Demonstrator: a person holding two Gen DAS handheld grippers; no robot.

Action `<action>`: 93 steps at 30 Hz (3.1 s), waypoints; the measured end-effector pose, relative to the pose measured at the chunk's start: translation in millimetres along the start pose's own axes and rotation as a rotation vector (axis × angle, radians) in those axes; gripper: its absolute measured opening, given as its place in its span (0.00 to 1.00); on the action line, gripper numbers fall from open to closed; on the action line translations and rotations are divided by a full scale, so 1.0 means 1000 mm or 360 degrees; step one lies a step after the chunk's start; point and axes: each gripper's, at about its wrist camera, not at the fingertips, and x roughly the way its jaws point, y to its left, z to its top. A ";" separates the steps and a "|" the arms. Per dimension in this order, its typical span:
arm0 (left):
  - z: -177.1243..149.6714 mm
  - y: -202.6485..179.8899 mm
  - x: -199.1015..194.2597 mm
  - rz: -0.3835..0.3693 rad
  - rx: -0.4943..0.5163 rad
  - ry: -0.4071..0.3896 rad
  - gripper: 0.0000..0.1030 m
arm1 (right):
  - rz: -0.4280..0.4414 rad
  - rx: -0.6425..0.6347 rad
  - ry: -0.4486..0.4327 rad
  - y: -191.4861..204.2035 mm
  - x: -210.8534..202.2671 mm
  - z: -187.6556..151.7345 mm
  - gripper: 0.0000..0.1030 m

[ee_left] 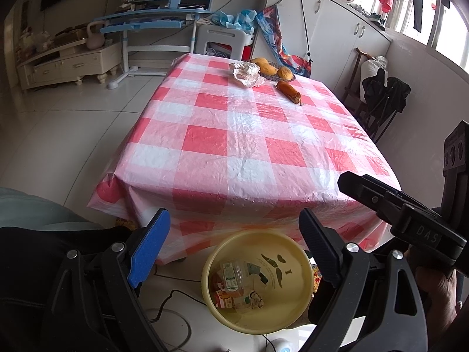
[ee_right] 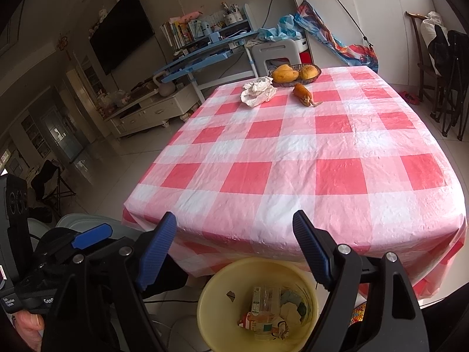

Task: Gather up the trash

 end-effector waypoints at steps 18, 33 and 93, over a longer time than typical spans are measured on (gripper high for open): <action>0.130 0.010 0.045 -0.0041 -0.0086 -0.0130 0.86 | -0.0250 -0.0157 0.0019 -0.047 0.087 0.139 0.76; 0.291 -0.070 0.313 0.0161 0.0476 0.0084 0.60 | -0.0169 -0.0277 0.0294 -0.097 0.185 0.176 0.33; -0.014 -0.010 0.020 -0.0020 0.0022 0.0194 0.63 | -0.0018 -0.0165 -0.0023 0.007 -0.043 -0.013 0.71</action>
